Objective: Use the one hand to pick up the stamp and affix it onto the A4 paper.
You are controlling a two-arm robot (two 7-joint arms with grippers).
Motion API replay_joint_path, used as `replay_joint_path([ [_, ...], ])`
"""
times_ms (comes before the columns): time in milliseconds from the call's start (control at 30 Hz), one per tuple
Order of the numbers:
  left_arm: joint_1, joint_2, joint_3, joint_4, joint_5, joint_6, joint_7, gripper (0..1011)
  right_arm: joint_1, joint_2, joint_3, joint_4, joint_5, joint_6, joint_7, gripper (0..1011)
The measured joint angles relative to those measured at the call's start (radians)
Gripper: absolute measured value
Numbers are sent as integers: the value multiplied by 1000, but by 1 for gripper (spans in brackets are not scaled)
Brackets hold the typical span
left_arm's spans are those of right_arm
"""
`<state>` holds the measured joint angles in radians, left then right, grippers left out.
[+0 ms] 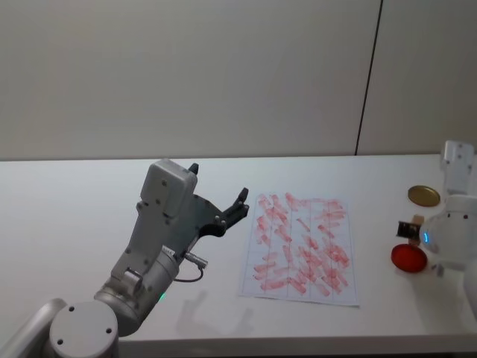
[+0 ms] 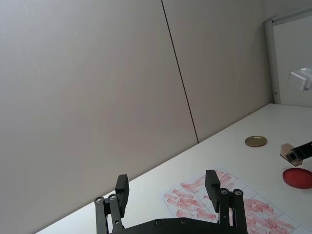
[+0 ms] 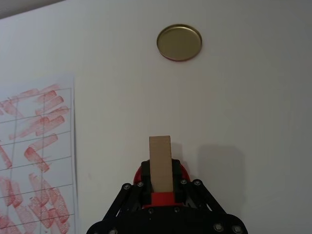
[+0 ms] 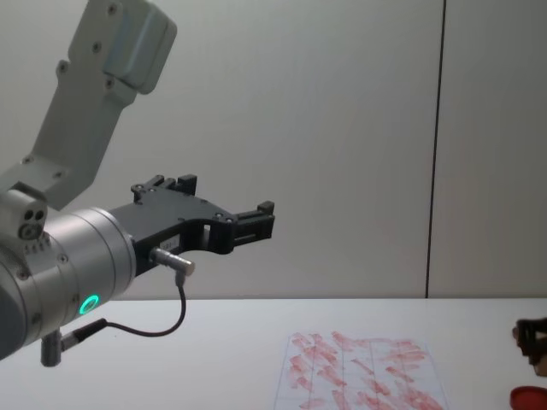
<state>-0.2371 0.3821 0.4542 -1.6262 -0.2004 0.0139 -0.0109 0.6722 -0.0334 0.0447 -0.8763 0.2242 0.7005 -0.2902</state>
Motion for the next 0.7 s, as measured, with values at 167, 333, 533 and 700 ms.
replay_joint_path([
  [167, 0, 0, 0, 0, 0, 0, 0, 993, 22, 2, 2, 61, -8, -17, 5, 219],
  [333, 0, 0, 0, 0, 0, 0, 0, 993, 36, 3, 4, 101, -12, -28, 10, 219],
  [533, 0, 0, 0, 0, 0, 0, 0, 993, 34, 1, 4, 98, -11, -25, 16, 219],
  [700, 0, 0, 0, 0, 0, 0, 0, 993, 19, -3, 5, 64, -6, -10, 16, 220],
])
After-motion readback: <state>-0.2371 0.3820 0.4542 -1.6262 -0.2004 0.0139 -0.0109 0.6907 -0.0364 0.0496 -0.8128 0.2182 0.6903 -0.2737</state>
